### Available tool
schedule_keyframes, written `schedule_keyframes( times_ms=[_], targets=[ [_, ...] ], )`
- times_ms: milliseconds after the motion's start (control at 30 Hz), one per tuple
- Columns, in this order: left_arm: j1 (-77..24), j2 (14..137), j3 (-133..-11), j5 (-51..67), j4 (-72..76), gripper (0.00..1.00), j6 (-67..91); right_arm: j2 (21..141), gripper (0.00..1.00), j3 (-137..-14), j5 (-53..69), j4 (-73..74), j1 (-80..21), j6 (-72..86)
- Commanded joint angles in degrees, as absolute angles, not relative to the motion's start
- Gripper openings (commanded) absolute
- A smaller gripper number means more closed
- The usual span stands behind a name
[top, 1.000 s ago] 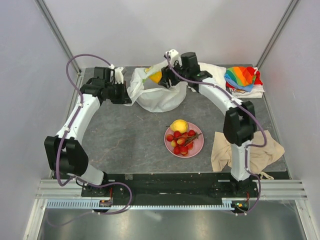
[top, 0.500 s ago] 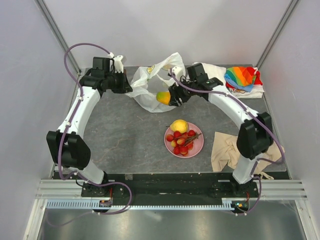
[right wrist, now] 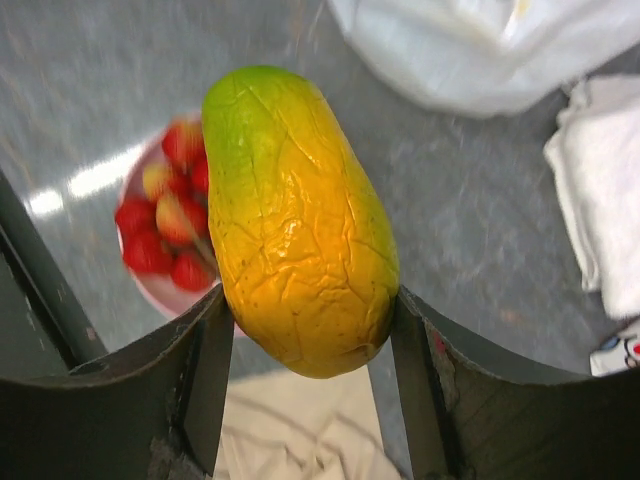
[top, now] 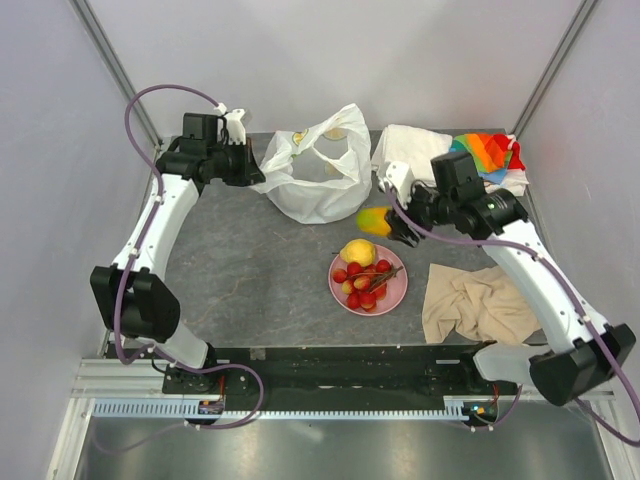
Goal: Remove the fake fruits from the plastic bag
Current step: Place the fake fruit on the plate.
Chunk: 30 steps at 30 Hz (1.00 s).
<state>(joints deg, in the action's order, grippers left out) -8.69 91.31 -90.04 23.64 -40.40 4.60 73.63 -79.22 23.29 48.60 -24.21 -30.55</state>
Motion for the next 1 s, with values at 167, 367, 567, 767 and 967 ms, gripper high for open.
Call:
schedule_keyframes(
  times_ms=[167,367,567,767,967],
  targets=[
    [-8.3,87.4,-91.1,23.0,-39.7,0.02,1.9,62.1,0.40,-70.0,24.1,71.2,-22.8,-61.3],
    [-8.3,87.3,-90.9,22.1,-40.3,0.02,1.1,61.4,0.39,-62.9,22.1,74.5,-22.8,-72.0],
    [-8.3,86.3,-89.6,21.2,-40.5,0.02,0.2,61.3,0.39,-56.1,21.1,72.5,-22.8,-80.0],
    [-8.3,86.0,-88.4,20.8,-41.0,0.01,0.1,69.4,0.39,-57.3,21.8,68.2,-22.9,-75.5],
    [-8.3,86.6,-88.1,20.5,-41.4,0.02,-1.4,74.5,0.40,-57.4,23.3,64.3,-22.9,-72.4]
  ],
)
